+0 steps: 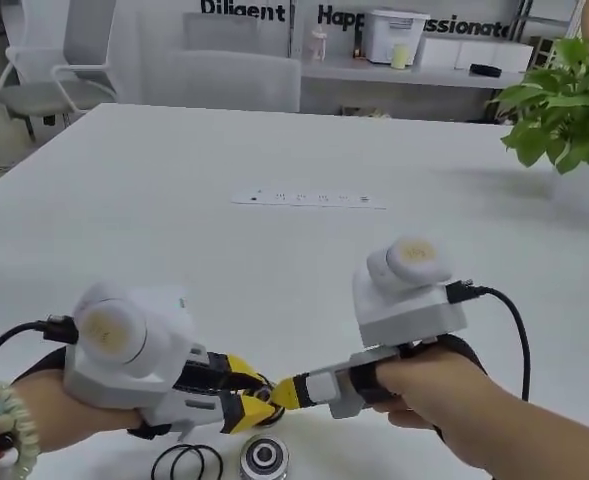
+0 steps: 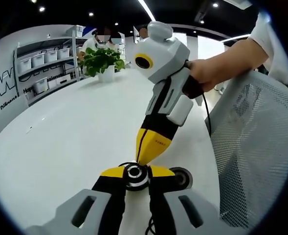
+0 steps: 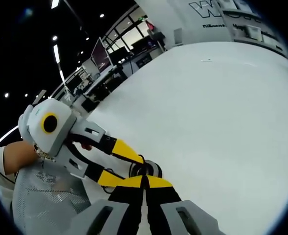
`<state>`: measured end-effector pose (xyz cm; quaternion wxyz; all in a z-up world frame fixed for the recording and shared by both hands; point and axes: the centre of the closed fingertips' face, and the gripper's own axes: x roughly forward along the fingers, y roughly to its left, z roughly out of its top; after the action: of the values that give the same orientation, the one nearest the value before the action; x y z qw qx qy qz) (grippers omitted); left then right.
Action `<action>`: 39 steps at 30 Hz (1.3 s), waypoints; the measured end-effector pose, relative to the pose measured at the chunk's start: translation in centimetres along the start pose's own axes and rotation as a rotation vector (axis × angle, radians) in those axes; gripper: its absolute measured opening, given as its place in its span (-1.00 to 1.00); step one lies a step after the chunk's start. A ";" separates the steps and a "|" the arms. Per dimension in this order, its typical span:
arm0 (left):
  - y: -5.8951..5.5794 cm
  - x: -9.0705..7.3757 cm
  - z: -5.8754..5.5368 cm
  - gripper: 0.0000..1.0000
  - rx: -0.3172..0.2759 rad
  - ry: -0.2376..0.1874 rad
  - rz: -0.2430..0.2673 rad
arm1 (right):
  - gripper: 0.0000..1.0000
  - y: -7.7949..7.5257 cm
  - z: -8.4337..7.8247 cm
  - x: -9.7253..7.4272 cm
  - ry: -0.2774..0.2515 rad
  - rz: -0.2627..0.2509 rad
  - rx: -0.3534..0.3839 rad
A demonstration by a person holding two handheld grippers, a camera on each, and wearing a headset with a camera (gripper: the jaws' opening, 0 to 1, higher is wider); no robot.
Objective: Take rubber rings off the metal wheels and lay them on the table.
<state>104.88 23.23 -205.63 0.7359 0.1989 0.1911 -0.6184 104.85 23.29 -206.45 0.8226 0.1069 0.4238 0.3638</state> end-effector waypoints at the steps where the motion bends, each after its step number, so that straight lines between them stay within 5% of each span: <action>1: 0.1 -0.1 0.1 -0.73 -0.001 -0.004 0.002 | -1.00 0.0 0.1 -0.1 -0.004 -0.001 0.002; 13: 0.8 -2.0 3.0 -0.27 -0.005 -0.076 0.034 | -1.00 -0.4 0.9 -0.9 -0.041 0.001 0.027; 21: 0.0 -2.3 2.8 -0.02 0.058 -0.035 0.004 | -1.00 -0.1 2.3 -2.0 -0.105 0.015 0.065; 25: -0.3 -2.8 3.5 0.22 0.001 -0.052 -0.014 | -1.00 0.0 3.1 -2.9 -0.137 0.009 0.049; 28: -1.3 -3.6 4.2 0.42 0.008 -0.049 -0.058 | -1.00 0.1 3.6 -3.4 -0.161 0.014 0.048; 32: -2.4 -4.6 4.9 0.46 0.047 -0.024 -0.091 | -1.00 0.2 4.4 -4.0 -0.194 0.015 0.046; 39: -2.6 -7.3 5.3 0.62 0.071 -0.039 -0.072 | -1.00 0.3 5.1 -4.8 -0.217 0.011 0.018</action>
<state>101.29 26.07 -197.40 0.7091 0.2060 0.1616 -0.6547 106.82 20.89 -200.19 0.8607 0.1552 0.3346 0.3508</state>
